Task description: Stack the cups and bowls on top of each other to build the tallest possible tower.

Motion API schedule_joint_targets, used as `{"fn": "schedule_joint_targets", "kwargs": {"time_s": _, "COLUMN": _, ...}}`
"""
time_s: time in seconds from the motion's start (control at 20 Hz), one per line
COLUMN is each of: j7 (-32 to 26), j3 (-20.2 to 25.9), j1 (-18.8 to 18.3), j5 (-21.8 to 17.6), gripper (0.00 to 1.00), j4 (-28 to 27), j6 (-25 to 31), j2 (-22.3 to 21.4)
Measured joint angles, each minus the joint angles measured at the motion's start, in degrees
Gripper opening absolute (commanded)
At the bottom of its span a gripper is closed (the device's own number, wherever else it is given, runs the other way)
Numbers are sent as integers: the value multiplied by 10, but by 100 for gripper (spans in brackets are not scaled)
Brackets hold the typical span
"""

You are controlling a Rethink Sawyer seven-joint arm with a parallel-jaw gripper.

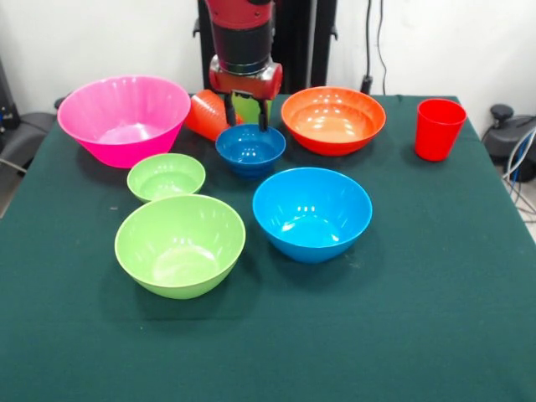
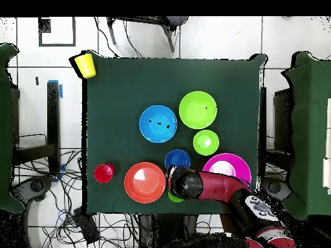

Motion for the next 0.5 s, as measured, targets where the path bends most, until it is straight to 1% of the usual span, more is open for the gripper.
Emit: {"fn": "schedule_joint_targets", "kwargs": {"time_s": 0.5, "j7": 0, "j3": 12, "j1": -4, "j5": 0, "gripper": 100, "j4": 11, "j6": -19, "j2": 15}}
